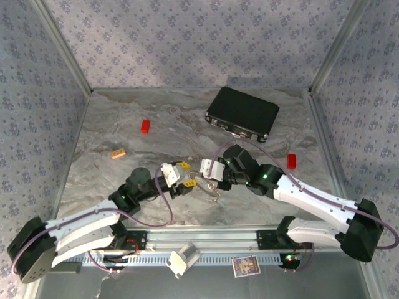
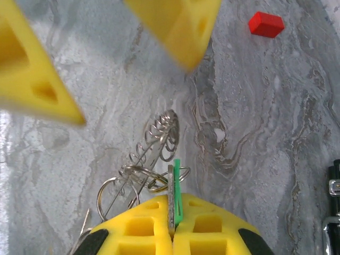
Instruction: Put the keys on the keyring
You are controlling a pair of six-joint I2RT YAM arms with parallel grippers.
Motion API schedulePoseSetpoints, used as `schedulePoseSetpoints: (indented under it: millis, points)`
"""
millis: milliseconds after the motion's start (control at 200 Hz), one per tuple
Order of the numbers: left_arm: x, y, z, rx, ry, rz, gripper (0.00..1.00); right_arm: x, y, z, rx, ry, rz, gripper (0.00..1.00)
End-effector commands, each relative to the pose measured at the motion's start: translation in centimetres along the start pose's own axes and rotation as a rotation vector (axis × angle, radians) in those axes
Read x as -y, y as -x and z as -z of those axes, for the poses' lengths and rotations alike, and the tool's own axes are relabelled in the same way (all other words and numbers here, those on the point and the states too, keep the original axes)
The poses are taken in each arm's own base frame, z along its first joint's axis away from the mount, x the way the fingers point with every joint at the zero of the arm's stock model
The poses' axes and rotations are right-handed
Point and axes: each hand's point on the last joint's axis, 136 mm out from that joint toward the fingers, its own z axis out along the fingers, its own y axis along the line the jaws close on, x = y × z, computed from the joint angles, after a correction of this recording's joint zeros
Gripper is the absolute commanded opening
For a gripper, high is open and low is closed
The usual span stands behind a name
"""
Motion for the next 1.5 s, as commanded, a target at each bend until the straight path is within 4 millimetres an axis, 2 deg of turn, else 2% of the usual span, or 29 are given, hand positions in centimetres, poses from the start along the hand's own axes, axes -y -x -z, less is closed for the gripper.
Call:
schedulePoseSetpoints:
  millis: [0, 135, 310, 360, 405, 520, 600, 680, 815, 1029, 1149, 1334, 1494]
  points:
    - [-4.0, 5.6, 1.9, 0.122, 0.229, 0.025, 0.58, 1.5, 1.9, 0.1, 0.017, -0.031, 0.043, 0.00]
    - [-8.6, 7.5, 5.5, 0.159, 0.516, 0.101, 0.63, 1.3, 5.1, -0.9, 0.085, 0.013, 0.062, 0.00]
    - [-13.7, 8.4, 10.6, 0.147, 0.821, 0.218, 0.65, -0.5, 11.5, -2.3, 0.269, 0.104, 0.041, 0.00]
    - [-14.9, 8.7, 12.0, 0.160, 0.885, 0.250, 0.65, -0.8, 12.6, -3.1, 0.299, 0.118, 0.015, 0.00]
    - [-15.7, 9.0, 13.3, 0.183, 0.934, 0.275, 0.65, -0.9, 13.4, -4.0, 0.312, 0.120, -0.013, 0.00]
    - [-17.0, 9.1, 15.0, 0.227, 0.999, 0.338, 0.67, -0.6, 13.0, -7.3, 0.288, 0.084, -0.092, 0.00]
    - [-17.5, 8.3, 15.0, 0.214, 1.001, 0.367, 0.67, -0.5, 11.1, -9.3, 0.224, 0.048, -0.112, 0.00]
    - [-17.7, 7.1, 14.3, 0.175, 0.990, 0.386, 0.67, 0.1, 8.1, -10.7, 0.115, -0.002, -0.100, 0.00]
    - [-17.8, 4.9, 13.1, 0.109, 0.974, 0.402, 0.68, 1.0, 2.2, -11.2, -0.102, -0.047, -0.025, 0.00]
    - [-18.2, 2.0, 11.9, 0.030, 0.961, 0.431, 0.73, 1.9, -6.7, -9.7, -0.427, 0.000, 0.132, 0.00]
    - [-18.4, 0.7, 11.9, -0.029, 0.972, 0.408, 0.75, 2.8, -10.4, -8.9, -0.591, -0.013, 0.212, 0.00]
    - [-18.6, -2.3, 13.3, -0.084, 1.055, 0.374, 0.76, 2.2, -15.2, -7.0, -0.777, 0.018, 0.307, 0.02]
    - [-19.0, -3.3, 14.5, -0.122, 1.124, 0.341, 0.77, 2.3, -18.6, -5.5, -0.883, 0.003, 0.299, 0.07]
